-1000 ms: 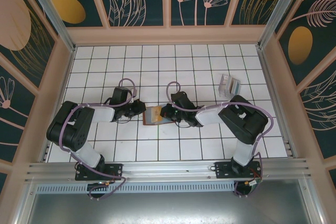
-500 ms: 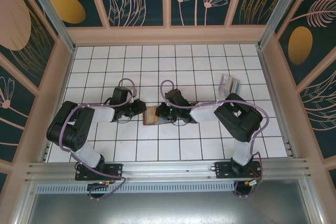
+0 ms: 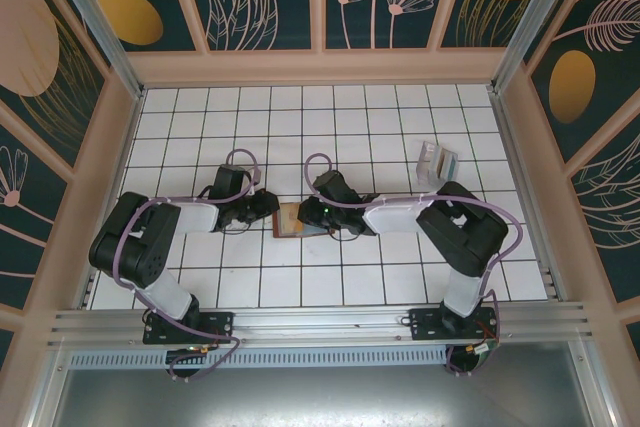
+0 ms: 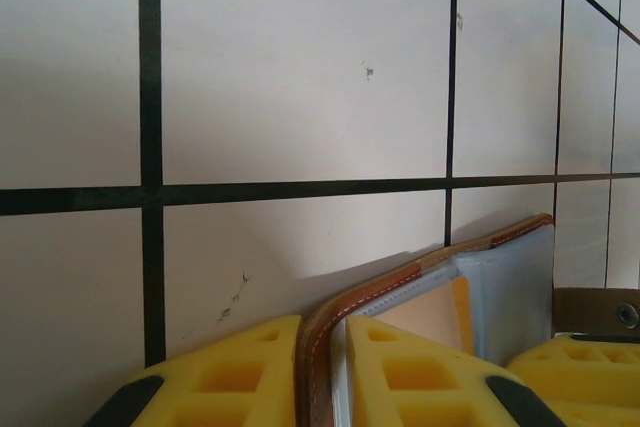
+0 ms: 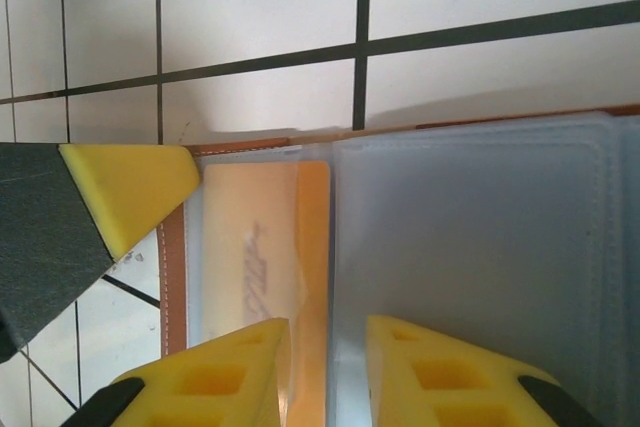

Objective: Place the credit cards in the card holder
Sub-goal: Insert the credit card into the card slot.

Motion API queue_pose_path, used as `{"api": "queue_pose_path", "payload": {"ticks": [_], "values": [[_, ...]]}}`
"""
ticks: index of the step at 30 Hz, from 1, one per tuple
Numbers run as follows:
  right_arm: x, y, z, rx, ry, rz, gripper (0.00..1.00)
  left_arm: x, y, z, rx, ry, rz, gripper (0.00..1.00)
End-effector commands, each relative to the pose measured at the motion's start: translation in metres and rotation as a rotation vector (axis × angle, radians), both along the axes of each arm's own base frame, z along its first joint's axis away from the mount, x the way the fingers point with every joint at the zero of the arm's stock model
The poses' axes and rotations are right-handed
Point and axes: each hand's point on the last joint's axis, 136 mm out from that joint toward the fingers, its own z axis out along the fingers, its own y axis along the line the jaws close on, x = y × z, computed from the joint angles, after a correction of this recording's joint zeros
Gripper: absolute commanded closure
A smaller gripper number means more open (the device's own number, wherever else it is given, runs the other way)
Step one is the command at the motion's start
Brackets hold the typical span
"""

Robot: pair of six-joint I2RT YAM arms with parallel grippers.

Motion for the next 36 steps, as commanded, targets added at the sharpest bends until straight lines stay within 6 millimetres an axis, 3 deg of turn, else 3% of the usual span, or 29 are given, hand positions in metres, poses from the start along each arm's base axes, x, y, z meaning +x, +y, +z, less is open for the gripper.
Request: {"api": "queue_pose_path", "payload": {"ticks": [1,5,7,13,23,27,30,32,36], "values": [[0.002,0.003,0.010,-0.015,-0.034,0.012,0.74,-0.024,0.013,-0.042,0.094,0.139,0.015,0.80],[-0.002,0.010,0.005,-0.007,-0.017,0.033,0.74,-0.023,0.013,-0.041,0.093,0.135,0.015,0.80],[-0.005,0.014,0.002,-0.008,-0.009,0.045,0.66,-0.023,0.012,-0.041,0.091,0.140,0.011,0.80],[-0.007,0.021,0.004,-0.031,-0.030,0.064,0.65,-0.023,0.013,-0.041,0.090,0.137,0.014,0.79],[-0.006,0.020,-0.012,-0.077,0.009,0.065,0.65,-0.023,0.010,-0.036,0.067,0.130,0.015,0.76],[-0.004,0.022,0.000,-0.089,-0.045,0.073,0.55,-0.023,0.010,-0.037,0.071,0.132,0.011,0.76],[0.002,0.021,0.017,-0.088,-0.091,0.069,0.52,-0.025,0.010,-0.037,0.067,0.133,0.013,0.85],[0.004,0.020,0.024,-0.090,-0.113,0.069,0.52,-0.025,0.010,-0.037,0.064,0.128,0.017,0.85],[0.001,0.017,0.019,-0.095,-0.104,0.071,0.51,-0.023,0.009,-0.038,0.068,0.137,0.009,0.85]]}}
